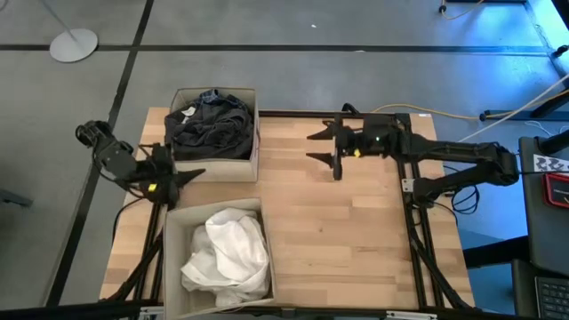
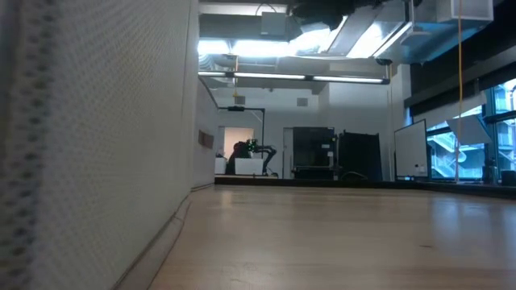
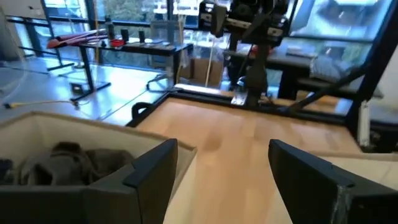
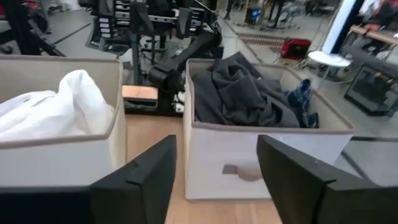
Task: Sort clothes
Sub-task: Return to home position
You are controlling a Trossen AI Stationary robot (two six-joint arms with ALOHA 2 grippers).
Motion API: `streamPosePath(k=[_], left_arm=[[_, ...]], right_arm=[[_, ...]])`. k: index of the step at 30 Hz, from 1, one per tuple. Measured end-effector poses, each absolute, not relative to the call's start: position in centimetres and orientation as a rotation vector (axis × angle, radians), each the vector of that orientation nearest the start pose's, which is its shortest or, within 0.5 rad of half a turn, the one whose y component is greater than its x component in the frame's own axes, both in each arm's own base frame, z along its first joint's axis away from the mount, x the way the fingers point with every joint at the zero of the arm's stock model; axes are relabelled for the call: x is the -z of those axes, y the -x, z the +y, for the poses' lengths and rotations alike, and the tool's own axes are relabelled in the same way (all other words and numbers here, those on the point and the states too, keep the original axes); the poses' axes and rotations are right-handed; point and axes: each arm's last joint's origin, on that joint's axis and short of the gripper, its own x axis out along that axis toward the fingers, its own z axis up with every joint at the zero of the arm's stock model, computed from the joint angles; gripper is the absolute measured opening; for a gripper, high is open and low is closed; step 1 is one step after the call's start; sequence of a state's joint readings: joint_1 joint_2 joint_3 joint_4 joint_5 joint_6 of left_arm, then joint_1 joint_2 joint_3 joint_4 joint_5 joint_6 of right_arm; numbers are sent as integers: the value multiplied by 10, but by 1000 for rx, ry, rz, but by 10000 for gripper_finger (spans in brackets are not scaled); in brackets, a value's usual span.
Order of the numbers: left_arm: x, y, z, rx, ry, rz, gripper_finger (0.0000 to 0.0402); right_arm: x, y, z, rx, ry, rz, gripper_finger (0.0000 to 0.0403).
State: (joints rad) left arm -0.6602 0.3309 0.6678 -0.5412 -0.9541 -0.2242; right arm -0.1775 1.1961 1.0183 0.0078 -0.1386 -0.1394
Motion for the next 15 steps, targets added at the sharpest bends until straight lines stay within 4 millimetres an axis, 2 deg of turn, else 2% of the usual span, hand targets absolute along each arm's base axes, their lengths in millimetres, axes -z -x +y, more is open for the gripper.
streamPosePath(k=[7,10,15], left_arm=[[-276,-51,-8,-318,160,10,241],[-267,-57,-11,-332,199,-88,241],[-248,-70,-14,-459,98,-147,241]], right_arm=[[-346,-263,-59,-16,85,194,132],[-346,-262,-60,-22,87,189,95],[-343,-267,-61,-28,95,192,60]])
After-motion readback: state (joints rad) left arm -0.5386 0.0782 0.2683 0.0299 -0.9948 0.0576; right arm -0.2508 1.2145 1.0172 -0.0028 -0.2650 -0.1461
